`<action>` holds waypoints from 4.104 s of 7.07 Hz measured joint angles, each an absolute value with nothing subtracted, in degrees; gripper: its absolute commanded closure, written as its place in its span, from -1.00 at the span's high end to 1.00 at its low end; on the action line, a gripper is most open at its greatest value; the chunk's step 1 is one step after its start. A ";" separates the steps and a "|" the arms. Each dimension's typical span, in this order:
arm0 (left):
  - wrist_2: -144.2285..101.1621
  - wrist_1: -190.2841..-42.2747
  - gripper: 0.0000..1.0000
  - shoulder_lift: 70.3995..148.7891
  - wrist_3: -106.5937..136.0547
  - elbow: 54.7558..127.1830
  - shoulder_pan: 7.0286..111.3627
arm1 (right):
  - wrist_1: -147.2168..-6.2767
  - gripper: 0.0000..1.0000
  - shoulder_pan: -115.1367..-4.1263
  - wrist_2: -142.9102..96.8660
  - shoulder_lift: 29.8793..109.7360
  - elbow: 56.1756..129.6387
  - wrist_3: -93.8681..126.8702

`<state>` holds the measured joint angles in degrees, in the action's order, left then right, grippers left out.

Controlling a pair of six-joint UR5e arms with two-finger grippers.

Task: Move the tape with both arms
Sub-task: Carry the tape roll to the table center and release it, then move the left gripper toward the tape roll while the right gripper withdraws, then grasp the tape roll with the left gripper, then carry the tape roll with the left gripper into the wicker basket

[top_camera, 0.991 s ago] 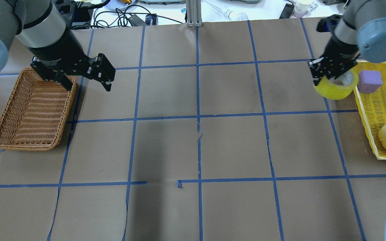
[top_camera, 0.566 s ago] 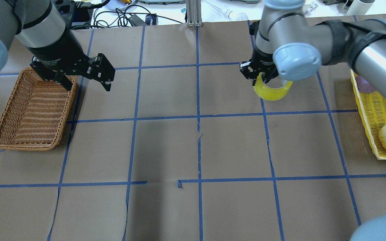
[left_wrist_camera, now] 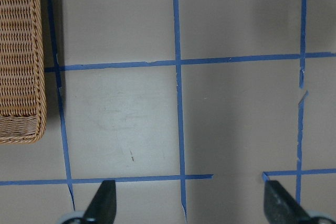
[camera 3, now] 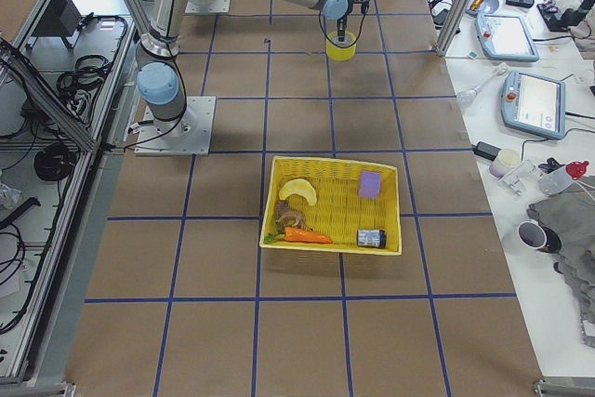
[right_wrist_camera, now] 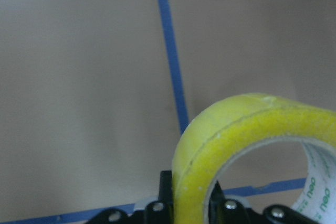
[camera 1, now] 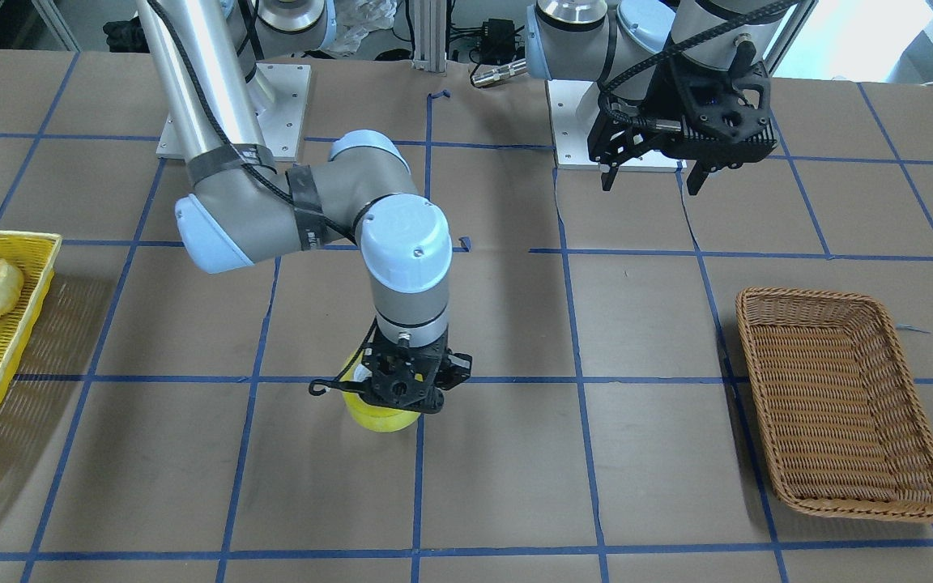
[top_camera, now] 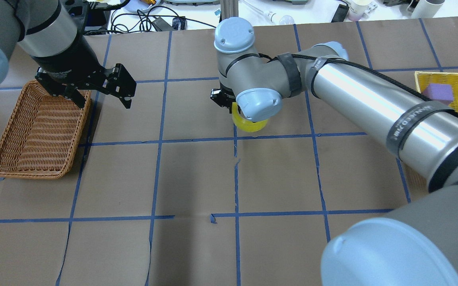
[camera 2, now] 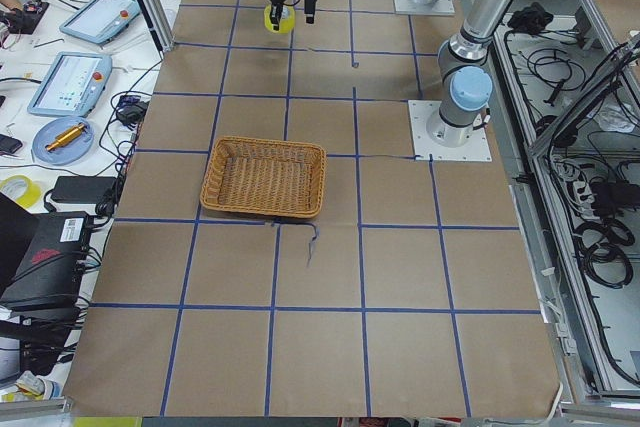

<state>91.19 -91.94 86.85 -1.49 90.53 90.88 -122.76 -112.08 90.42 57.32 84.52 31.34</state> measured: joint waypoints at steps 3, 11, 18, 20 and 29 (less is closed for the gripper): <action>91.15 -91.93 1.00 86.89 -1.50 90.53 90.88 | -122.70 0.82 -114.58 89.51 52.79 81.84 34.51; 88.99 -88.18 1.00 90.07 1.12 91.01 91.11 | -107.50 1.00 -103.65 90.60 69.86 85.83 20.71; 83.85 -62.86 1.00 115.14 47.56 92.17 106.47 | -88.50 1.00 -89.77 90.88 84.58 86.05 -4.63; 83.82 -59.01 0.23 119.86 50.67 92.92 108.23 | -88.38 1.00 -89.68 90.60 84.68 86.28 -4.76; 86.62 -64.69 -1.00 112.70 21.56 94.93 97.66 | -88.76 1.00 -89.73 90.97 84.43 86.32 -4.95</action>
